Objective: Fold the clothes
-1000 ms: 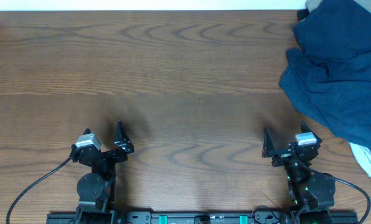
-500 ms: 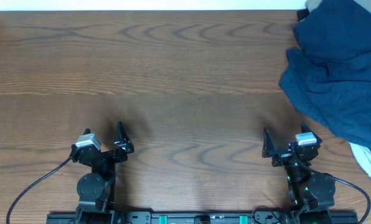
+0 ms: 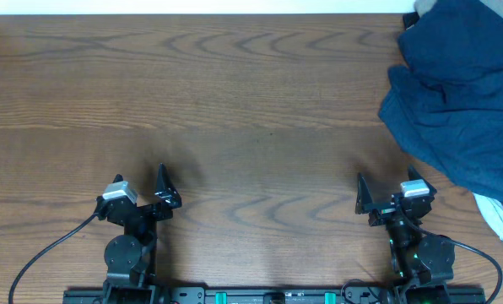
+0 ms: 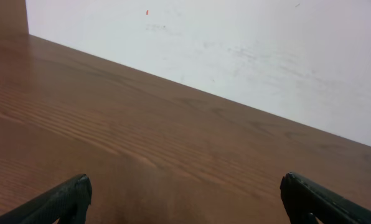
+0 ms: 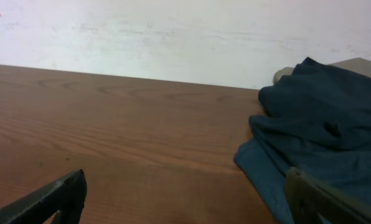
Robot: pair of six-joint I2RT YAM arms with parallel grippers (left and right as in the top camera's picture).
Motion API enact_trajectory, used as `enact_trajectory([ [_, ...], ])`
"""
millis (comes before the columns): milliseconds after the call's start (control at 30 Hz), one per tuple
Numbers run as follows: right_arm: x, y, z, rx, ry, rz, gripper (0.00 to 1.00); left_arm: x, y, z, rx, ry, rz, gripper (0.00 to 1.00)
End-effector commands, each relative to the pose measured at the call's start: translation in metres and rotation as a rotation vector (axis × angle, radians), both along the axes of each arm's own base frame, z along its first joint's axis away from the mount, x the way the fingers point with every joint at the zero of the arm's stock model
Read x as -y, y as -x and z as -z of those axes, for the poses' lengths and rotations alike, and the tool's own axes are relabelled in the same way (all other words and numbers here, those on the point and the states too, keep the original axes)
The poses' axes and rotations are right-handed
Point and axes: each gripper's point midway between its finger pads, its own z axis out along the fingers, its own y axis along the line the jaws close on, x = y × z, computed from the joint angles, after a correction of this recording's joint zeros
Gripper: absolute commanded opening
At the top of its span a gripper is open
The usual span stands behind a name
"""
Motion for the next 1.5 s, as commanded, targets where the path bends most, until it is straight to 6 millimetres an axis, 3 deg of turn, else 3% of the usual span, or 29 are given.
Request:
enact_trajectory([
  [0,0.000,0.000,0.000,0.002,0.012,0.001,0.99,-0.004,0.001,0.018,-0.057,-0.007,-0.021,0.98],
  [567,0.002,0.000,-0.001,0.002,-0.026,0.017,0.99,-0.004,0.001,0.020,-0.095,-0.011,-0.021,0.98],
  [767,0.012,-0.003,0.008,-0.056,-0.085,0.084,0.99,-0.004,-0.003,0.018,-0.165,-0.019,-0.020,0.98],
  [1233,0.011,-0.029,0.015,-0.386,-0.055,0.118,0.99,-0.001,-0.010,0.000,-0.521,-0.052,-0.009,0.97],
  [1467,0.009,-0.055,0.028,-0.669,0.017,0.118,0.99,0.021,-0.007,0.000,-0.631,-0.010,0.114,0.98],
])
